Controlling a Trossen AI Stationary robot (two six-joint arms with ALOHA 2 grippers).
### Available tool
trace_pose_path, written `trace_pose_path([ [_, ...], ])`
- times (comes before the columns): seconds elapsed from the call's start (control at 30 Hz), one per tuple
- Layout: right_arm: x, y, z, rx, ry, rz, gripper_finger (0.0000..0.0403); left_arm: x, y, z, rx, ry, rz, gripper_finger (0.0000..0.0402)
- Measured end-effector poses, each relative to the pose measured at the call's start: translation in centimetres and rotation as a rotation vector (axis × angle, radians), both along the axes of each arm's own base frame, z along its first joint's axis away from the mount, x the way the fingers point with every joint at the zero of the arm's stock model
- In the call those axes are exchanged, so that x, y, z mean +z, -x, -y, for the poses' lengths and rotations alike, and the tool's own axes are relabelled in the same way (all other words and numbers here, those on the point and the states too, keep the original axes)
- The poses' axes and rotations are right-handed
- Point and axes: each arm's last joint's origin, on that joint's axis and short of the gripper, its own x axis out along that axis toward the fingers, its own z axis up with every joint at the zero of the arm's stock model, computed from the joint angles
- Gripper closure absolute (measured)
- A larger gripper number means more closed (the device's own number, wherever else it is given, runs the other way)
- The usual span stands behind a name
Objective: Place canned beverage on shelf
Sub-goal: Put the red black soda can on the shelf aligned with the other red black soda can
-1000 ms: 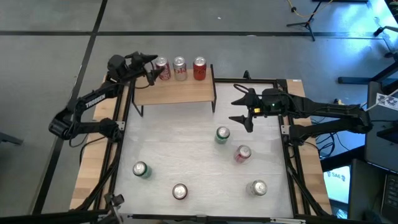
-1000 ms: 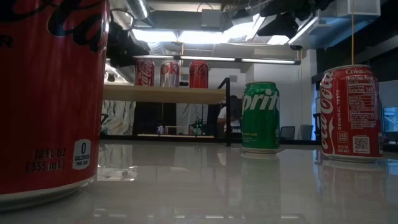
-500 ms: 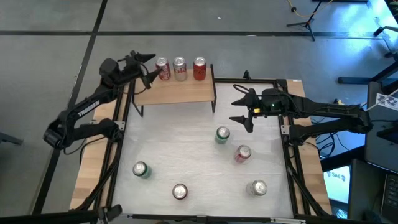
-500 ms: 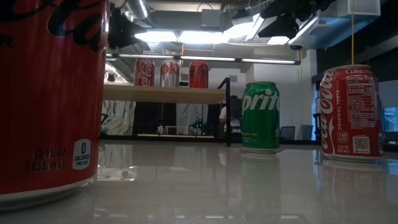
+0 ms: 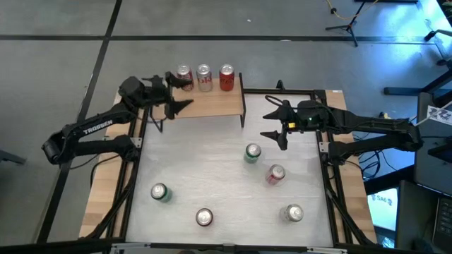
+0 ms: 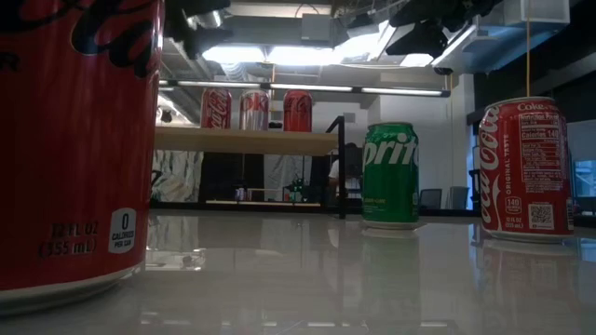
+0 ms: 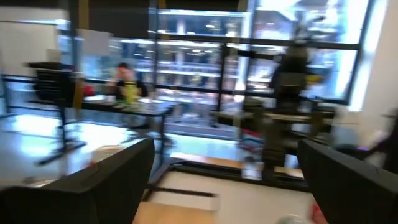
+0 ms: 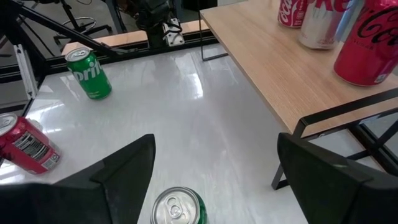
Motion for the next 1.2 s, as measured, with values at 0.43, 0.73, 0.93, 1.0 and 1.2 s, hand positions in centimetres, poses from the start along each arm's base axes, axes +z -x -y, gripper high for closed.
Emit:
trace_pose_path([
  [0.43, 0.1, 0.0, 0.0, -0.008, 0.004, 0.006, 0.0072, 0.0, -3.2, 5.8, -0.208, 0.003, 0.01, 0.002],
  [0.73, 0.2, -0.1, -0.1, 0.041, -0.017, 0.021, 0.0072, -0.5, -4.3, 8.3, -0.186, 0.016, -0.019, 0.002],
  [0.93, 0.2, -0.1, -0.3, 0.096, -0.027, 0.023, 0.0072, -1.2, -5.4, 9.3, -0.179, 0.034, -0.05, 0.002],
  [1.0, 0.2, -0.1, -0.3, 0.117, -0.028, 0.024, 0.007, -1.6, -5.8, 9.5, -0.185, 0.04, -0.07, 0.002],
  [1.2, 0.2, -0.1, -0.4, 0.132, -0.031, 0.025, 0.0028, -3.2, -7.3, 10.2, -0.185, 0.059, -0.144, 0.002],
])
